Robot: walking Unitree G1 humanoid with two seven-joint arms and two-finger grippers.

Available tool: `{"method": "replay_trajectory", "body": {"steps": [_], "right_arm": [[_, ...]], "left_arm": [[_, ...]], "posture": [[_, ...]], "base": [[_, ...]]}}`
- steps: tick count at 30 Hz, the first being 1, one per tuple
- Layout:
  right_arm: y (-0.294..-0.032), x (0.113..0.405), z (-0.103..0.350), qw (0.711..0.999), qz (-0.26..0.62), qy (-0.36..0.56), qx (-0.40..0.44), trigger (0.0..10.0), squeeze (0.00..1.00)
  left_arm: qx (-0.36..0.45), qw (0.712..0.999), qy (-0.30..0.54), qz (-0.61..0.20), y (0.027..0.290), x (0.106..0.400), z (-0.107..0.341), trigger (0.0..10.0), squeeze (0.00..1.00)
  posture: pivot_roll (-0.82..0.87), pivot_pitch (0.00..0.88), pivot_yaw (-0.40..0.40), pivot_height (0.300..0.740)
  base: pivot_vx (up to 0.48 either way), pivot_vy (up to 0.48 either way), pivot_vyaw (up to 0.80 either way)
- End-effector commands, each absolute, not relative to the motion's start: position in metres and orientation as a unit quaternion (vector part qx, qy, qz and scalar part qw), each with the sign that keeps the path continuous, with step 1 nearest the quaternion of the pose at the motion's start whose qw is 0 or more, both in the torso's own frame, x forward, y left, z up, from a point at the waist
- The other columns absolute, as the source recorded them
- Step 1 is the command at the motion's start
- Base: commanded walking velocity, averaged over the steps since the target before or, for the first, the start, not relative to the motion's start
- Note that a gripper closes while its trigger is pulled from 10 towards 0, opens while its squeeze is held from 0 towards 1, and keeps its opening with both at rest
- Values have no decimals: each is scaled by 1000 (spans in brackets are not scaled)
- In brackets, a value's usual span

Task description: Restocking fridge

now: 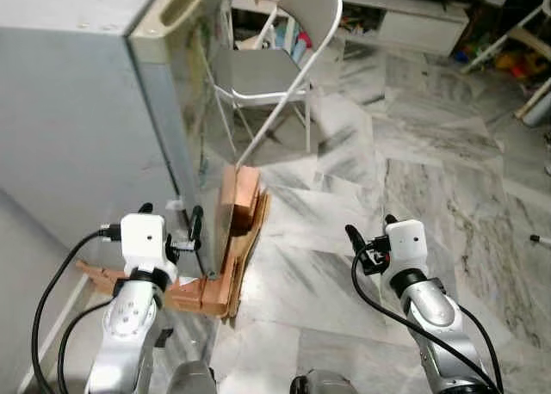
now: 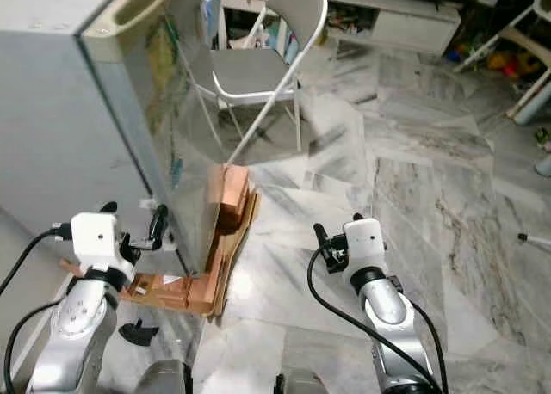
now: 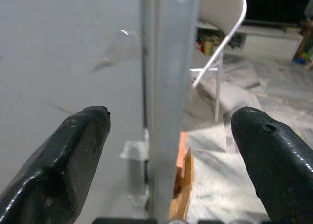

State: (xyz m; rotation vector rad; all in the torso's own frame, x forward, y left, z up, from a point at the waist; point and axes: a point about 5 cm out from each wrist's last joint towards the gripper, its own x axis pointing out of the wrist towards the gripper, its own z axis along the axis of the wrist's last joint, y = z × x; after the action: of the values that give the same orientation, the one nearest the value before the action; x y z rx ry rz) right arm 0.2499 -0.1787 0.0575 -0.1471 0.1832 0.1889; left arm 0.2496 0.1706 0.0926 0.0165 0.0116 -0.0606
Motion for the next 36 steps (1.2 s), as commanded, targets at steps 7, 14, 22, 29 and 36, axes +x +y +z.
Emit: {"method": "replay_trajectory", "body": {"steps": [7, 14, 22, 29, 36], "right_arm": [[-182, 251, 60, 988, 92, 95, -83, 10000, 0], [-182, 250, 61, 988, 90, 96, -85, 10000, 0], [-183, 248, 61, 987, 89, 98, -87, 10000, 0], [-182, 247, 60, 987, 92, 102, -88, 10000, 0], [-181, 246, 59, 986, 94, 104, -87, 10000, 0]], "left_arm": [[-1, 999, 8, -40, 168, 274, 92, 10000, 0], [-1, 999, 7, -34, 167, 295, 89, 10000, 0], [-15, 999, -1, -45, 162, 308, 92, 10000, 0], [-22, 997, 4, -76, 145, 310, 87, 10000, 0], [-23, 996, -1, -89, 135, 317, 89, 10000, 0]], "posture": [[53, 102, -80, 740], [18, 98, -83, 740], [8, 102, -82, 740], [7, 103, -82, 740], [3, 100, -78, 740]], "base": [[0, 0, 0], [0, 0, 0], [0, 0, 0], [0, 0, 0], [0, 0, 0]]}}
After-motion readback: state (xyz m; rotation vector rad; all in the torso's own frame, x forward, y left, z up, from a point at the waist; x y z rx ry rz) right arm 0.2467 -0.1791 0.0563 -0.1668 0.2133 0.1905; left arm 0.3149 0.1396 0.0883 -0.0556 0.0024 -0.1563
